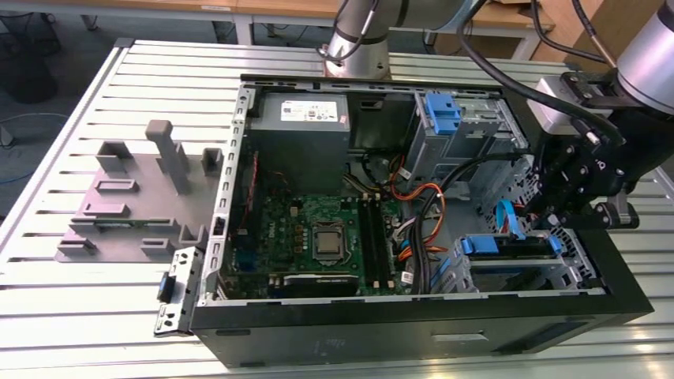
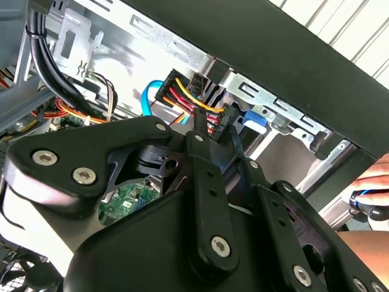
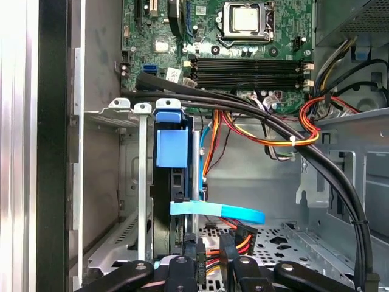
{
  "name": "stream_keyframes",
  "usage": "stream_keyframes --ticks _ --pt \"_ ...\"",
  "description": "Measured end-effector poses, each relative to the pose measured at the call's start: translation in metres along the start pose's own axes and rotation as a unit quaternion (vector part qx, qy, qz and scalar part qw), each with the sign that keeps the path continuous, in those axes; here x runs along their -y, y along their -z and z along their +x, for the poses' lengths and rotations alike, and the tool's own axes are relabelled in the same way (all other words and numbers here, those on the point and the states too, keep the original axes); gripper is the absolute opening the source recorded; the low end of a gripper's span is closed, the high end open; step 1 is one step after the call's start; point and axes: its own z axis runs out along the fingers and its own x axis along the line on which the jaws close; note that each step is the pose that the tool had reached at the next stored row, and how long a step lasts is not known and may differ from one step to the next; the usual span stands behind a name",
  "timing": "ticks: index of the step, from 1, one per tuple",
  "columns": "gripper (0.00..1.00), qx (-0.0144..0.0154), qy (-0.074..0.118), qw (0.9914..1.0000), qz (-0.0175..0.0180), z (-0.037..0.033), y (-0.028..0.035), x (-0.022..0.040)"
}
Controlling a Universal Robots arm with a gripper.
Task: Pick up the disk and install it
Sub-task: 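Insert the second disk wire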
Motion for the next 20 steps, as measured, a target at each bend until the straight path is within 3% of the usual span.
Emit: stream_keyframes --ticks 7,12,20 --pt "0.29 -0.0001 0.0 1.0 0.0028 0.0018 0.0001 -0.006" --pt "0.29 -0.0001 0.0 0.99999 0.0049 0.0087 0.0001 -0.0096" --pt "0.29 0.0 0.0 0.99998 0.0056 0.0131 0.0001 -0.0106"
